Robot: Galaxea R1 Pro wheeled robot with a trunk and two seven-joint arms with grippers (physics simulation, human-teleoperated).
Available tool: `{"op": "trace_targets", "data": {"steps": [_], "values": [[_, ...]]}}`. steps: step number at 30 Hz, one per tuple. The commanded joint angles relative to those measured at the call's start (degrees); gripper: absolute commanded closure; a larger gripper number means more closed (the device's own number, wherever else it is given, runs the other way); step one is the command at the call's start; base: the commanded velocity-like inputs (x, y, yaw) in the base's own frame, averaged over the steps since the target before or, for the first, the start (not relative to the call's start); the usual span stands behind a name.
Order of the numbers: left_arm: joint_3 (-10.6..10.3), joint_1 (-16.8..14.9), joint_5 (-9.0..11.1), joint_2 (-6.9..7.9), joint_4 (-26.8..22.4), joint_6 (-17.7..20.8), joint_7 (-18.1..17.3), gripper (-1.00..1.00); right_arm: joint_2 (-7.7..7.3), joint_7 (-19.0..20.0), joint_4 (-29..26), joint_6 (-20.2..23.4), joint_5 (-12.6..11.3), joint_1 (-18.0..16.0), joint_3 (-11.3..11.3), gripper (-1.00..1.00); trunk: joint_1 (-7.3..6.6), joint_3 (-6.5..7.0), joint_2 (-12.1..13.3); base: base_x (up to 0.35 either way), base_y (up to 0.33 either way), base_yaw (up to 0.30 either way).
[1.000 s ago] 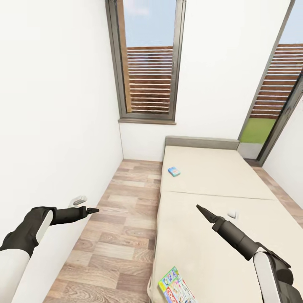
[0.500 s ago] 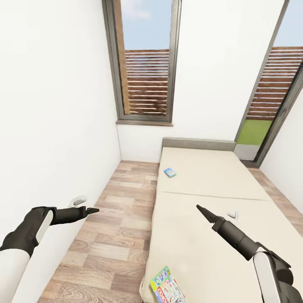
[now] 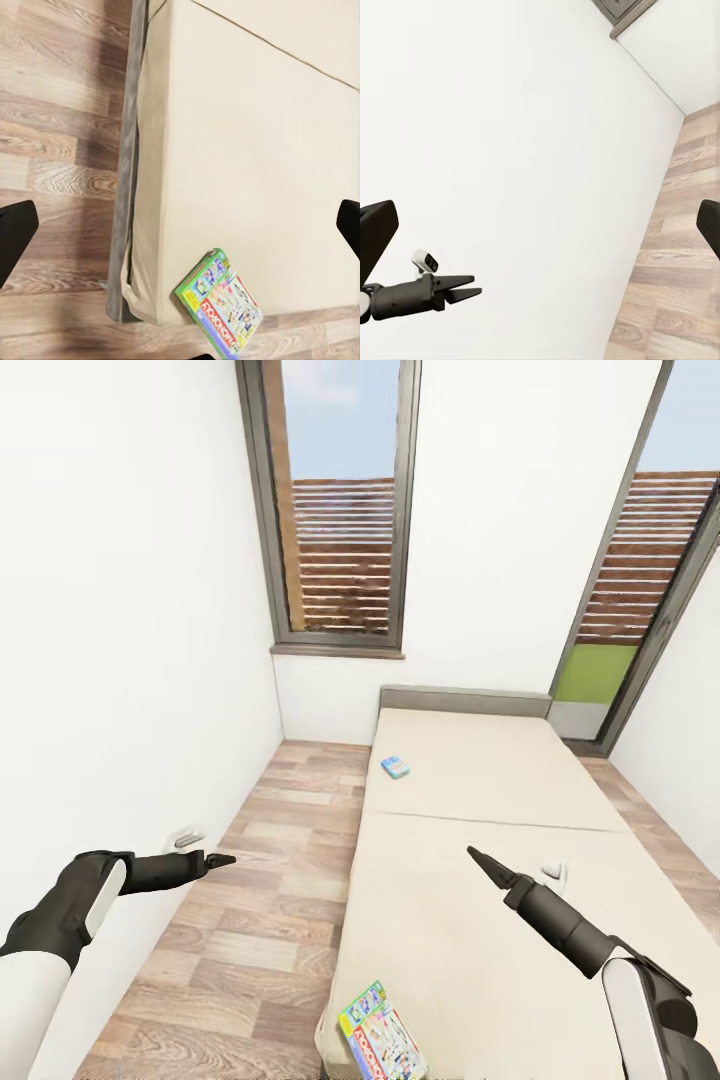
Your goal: Put all the toys in the child's room - the three board games (two on the bed and one on the table), the two jigsaw puzzles on the table, and the tennis ball on the table - inside the toy box on the table in the child's room.
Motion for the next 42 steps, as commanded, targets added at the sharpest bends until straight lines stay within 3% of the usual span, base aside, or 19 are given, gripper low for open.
{"op": "trace_targets", "data": {"steps": [1,20,31,42], "values": [[0.1,-0.1,0.1,0.01,0.0,0.3,-0.1,-1.0,0.06,0.1,0.0,0.4,-0.2,-0.1,-0.1,-1.0,0.04,-0.13,-0.1,-0.04,-0.091,0.0],[0.1,0.0,0.1,0.0,0.0,0.3,-0.1,-1.0,0.07,0.1,0.0,0.4,-0.3,-0.1,-0.1,-1.0,0.04,-0.07,-0.1,-0.01,-0.035,-0.013],[0.1,-0.1,0.1,0.0,0.0,0.3,-0.1,-1.0,0.03,0.1,0.0,0.4,-0.2,-0.1,-0.1,-1.0,0.04,0.43,-0.1,-0.12,-0.222,-0.224],[0.1,-0.1,0.1,0.0,0.0,0.3,-0.1,-1.0,0.11,0.1,0.0,0.4,-0.2,-0.1,-0.1,-1.0,0.04,1.21,-0.1,-0.162,-0.028,-0.21]]}}
